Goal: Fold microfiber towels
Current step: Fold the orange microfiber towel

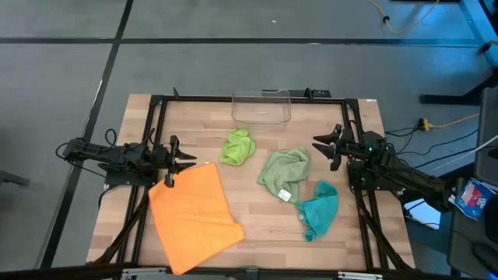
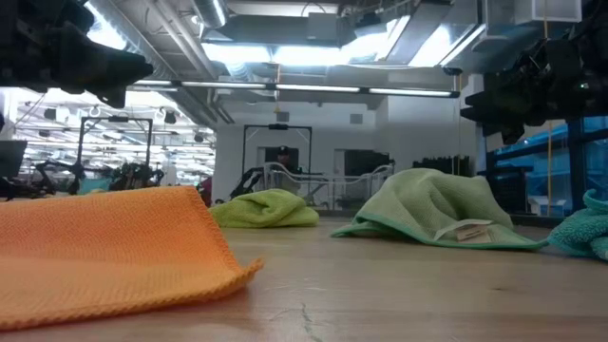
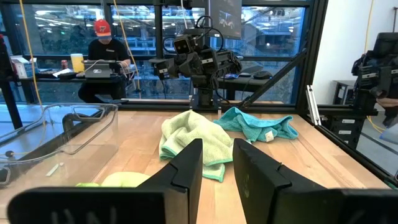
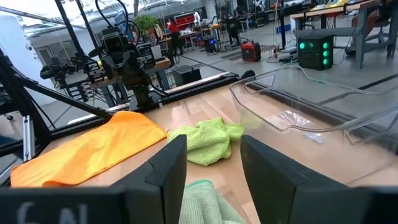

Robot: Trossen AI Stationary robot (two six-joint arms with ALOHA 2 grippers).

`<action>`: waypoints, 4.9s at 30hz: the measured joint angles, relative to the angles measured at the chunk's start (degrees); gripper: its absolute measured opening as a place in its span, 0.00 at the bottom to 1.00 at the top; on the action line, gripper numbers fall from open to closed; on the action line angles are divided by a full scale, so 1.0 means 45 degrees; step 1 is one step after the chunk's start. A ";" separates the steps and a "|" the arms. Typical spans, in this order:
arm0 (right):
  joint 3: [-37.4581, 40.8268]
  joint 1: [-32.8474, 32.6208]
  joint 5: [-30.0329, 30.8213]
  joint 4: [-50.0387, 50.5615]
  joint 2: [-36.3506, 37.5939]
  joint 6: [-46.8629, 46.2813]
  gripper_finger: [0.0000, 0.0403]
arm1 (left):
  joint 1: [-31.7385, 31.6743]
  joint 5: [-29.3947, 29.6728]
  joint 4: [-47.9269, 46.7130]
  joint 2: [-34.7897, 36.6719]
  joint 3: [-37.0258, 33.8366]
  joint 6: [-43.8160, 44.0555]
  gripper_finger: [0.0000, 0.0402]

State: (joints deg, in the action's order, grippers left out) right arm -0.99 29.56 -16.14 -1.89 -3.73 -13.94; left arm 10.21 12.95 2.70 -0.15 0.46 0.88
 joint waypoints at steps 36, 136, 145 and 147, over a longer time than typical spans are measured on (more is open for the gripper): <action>-0.0005 -0.0001 -0.0107 -0.0183 -0.0005 -0.1509 0.38 | 0.0002 0.0000 0.0000 0.0002 0.0002 0.0002 0.21; -0.0011 -0.0262 -0.2757 -0.4744 0.0005 -0.3563 0.70 | -0.0023 0.0001 0.1468 -0.0002 0.0000 -0.1258 0.21; -0.1415 -0.2424 -0.2429 -0.4498 -0.1225 -0.1933 0.70 | -0.0028 0.0005 0.1635 -0.0002 -0.0002 -0.2228 0.21; -0.1832 -0.2984 -0.1857 -0.4123 -0.2128 -0.1309 0.70 | -0.0027 0.0000 0.1641 -0.0002 0.0002 -0.2223 0.21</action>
State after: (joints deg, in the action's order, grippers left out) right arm -9.24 16.13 -24.50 -20.44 -13.30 -19.83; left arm 10.09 12.95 10.08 -0.16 0.47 -9.13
